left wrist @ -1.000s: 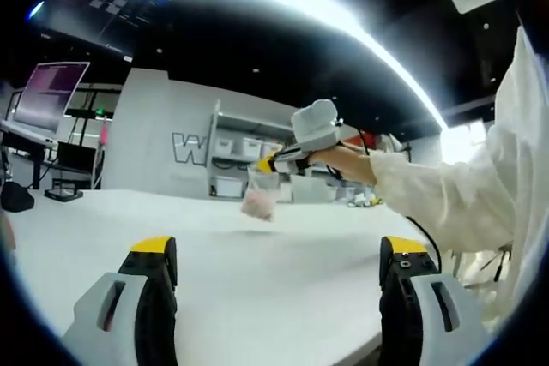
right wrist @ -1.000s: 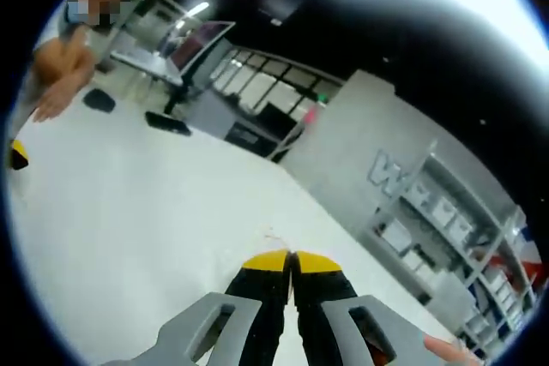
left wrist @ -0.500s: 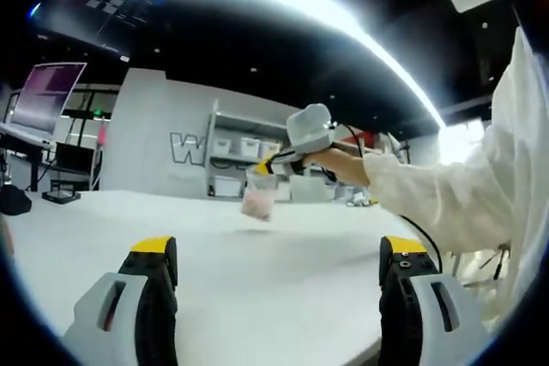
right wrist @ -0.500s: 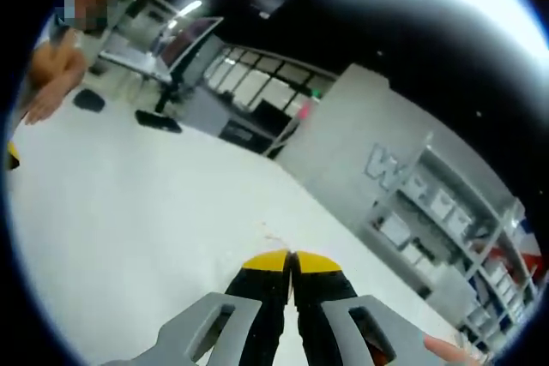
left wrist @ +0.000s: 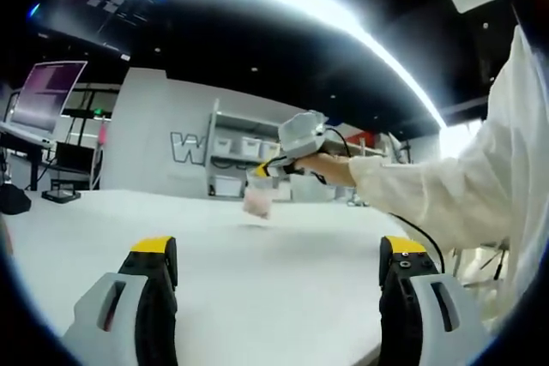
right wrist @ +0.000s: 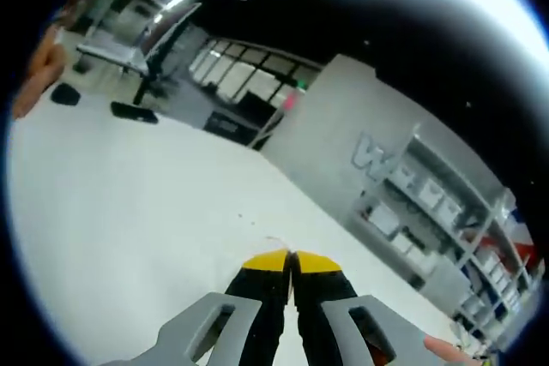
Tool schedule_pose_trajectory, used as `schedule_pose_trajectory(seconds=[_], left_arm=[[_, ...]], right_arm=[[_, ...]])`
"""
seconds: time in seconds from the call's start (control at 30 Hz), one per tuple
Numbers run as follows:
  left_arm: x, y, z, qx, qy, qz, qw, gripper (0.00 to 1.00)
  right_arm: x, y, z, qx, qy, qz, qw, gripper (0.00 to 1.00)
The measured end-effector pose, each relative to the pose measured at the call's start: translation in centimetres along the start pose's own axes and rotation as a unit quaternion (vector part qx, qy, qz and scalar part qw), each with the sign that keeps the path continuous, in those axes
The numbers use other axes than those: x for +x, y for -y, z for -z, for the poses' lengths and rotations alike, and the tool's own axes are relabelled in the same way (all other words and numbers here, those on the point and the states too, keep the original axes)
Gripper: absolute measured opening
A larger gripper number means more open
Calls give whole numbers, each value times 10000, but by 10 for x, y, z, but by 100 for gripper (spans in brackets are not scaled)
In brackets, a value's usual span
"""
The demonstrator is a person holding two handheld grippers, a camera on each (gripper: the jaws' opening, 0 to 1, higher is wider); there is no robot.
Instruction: Open the resealable bag by pulling the two sides of the seal apart until the entire bag opening is separated and visibly accessible.
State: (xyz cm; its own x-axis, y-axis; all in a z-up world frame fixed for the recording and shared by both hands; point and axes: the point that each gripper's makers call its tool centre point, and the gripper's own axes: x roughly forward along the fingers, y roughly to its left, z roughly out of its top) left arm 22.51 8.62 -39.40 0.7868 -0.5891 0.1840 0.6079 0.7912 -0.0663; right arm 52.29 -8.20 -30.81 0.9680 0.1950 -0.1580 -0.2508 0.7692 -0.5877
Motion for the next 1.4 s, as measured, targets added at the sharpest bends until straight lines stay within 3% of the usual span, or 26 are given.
schedule_pose_trajectory(seconds=[0.53, 0.97, 1.17, 1.4], left_arm=[[-1, -5, 1, -34, 10, -64, 10000, 96], [-4, -12, -5, -61, 107, -149, 9998, 96], [-4, -13, -1, -58, 42, -127, 9999, 96], [-3, -21, -3, -103, 59, -198, 9997, 96]], right_arm=[[22, 7, 0, 122, -187, 106, 9997, 0], [57, 17, 11, 331, -609, 223, 9973, 0], [68, 20, 15, 242, -743, 348, 9963, 0], [83, 23, 18, -215, -857, 450, 9951, 0]])
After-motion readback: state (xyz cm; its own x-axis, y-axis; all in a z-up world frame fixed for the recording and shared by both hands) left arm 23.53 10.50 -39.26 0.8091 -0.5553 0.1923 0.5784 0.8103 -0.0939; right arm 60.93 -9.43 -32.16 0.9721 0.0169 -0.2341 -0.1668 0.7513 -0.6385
